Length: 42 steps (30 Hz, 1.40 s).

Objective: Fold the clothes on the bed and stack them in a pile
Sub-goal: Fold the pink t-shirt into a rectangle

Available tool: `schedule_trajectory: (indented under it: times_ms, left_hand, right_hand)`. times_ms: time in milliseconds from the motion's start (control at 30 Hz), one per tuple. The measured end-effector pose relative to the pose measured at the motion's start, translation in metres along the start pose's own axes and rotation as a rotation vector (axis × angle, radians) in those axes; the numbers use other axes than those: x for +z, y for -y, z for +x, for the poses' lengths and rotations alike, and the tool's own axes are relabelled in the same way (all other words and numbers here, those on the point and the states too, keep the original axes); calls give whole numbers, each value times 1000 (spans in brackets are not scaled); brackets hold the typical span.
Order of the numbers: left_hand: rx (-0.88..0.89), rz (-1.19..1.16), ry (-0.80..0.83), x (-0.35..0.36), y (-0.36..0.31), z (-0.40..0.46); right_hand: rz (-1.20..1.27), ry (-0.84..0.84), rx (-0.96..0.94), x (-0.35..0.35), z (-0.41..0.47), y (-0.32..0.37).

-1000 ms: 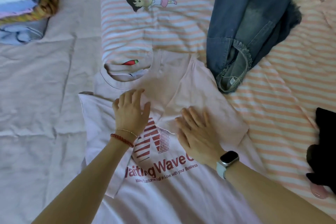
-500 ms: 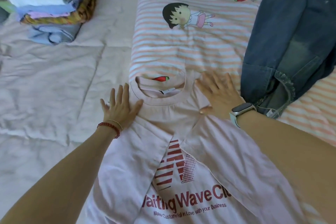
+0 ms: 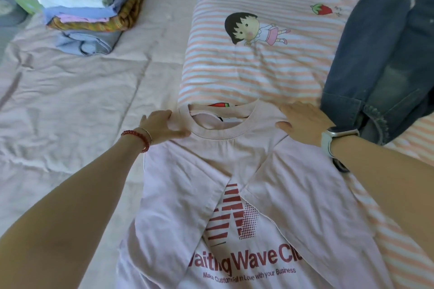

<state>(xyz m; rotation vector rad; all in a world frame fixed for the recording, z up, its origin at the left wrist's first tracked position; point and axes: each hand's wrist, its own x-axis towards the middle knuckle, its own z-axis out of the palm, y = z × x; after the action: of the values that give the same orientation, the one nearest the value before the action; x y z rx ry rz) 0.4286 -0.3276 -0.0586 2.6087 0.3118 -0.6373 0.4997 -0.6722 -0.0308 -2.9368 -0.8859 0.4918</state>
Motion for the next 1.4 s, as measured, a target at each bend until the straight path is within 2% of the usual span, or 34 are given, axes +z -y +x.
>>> schedule_trajectory:
  times_ms: [67, 133, 233, 300, 433, 533, 700, 767, 867, 933, 1100, 1167, 1267, 1333, 1400]
  left_hand:
    - [88, 251, -86, -5, 1, -6]
    - [146, 452, -258, -9, 4, -22]
    - [392, 426, -535, -6, 2, -66]
    - [529, 400, -629, 4, -2, -100]
    - [558, 349, -628, 42, 1, -160]
    - [606, 339, -616, 68, 6, -205]
    - [718, 320, -482, 99, 12, -279]
    - [743, 300, -425, 106, 11, -306]
    - [745, 276, -341, 118, 10, -342]
    - [745, 257, -294, 126, 10, -362]
    - [749, 375, -70, 149, 15, -399]
    - [744, 402, -29, 155, 18, -404]
    - [699, 336, -111, 155, 14, -400]
    - [666, 276, -249, 152, 6, -388]
    - [563, 254, -386, 147, -6, -370]
  right_hand:
    - [-36, -5, 3, -7, -5, 2]
    - [-102, -43, 6, -12, -12, 3]
    - [-133, -80, 15, -13, -38, 8]
    - [-112, -99, 27, -8, -64, 14]
    - [-13, -106, -31, 7, -127, 31]
    - [6, -59, 16, 19, -176, 43]
    - [-20, 90, 48, 37, -249, 57]
    - [-42, 51, -4, 43, -278, 61]
    - [-15, -119, -77, 56, -318, 66]
    - [-12, -153, -78, 65, -342, 69]
    - [-24, -47, -100, 90, -390, 72]
    - [19, -16, -92, 92, -396, 75]
    - [63, -108, -60, 89, -390, 83]
    - [70, -195, 20, 86, -377, 93]
    - [89, -301, 133, 81, -357, 102]
